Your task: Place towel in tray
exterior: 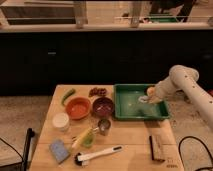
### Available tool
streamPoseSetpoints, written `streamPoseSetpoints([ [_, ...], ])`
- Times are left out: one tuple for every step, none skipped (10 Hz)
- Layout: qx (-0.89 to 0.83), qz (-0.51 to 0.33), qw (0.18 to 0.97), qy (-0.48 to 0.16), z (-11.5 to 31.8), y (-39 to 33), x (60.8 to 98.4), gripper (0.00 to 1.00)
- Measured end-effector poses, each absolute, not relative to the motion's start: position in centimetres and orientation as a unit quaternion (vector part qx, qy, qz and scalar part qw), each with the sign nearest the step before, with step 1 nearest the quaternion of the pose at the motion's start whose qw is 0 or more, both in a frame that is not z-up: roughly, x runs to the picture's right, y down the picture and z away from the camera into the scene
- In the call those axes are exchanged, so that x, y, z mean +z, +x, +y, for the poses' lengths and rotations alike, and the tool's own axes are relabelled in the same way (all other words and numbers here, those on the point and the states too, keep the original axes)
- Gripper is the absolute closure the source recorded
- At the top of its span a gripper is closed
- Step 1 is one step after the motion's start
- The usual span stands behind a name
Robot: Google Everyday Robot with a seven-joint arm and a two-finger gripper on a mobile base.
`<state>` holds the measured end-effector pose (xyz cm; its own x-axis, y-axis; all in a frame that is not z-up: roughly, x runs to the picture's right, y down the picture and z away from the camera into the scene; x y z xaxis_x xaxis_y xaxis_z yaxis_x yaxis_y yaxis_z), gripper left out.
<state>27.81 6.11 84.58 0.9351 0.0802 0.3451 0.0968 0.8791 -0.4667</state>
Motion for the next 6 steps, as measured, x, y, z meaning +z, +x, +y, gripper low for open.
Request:
streamPoseSetpoints([
  [-0.009, -0.183, 0.951, -0.25, 6.5, 27.5, 84.9, 0.33],
  [-0.014, -0.185, 0.949, -0.255, 7.1, 27.1, 85.5, 0.24],
  [-0.018, -0.189, 0.947, -0.26, 7.8, 26.8, 86.1, 0.2],
  [-0.022, -0.192, 0.945, -0.265, 8.5, 26.4, 86.7, 0.2],
  [-0.023, -0.195, 0.944, -0.265, 9.0, 26.2, 87.3, 0.2],
  [-0.023, -0.197, 0.944, -0.264, 9.1, 26.2, 87.5, 0.2],
])
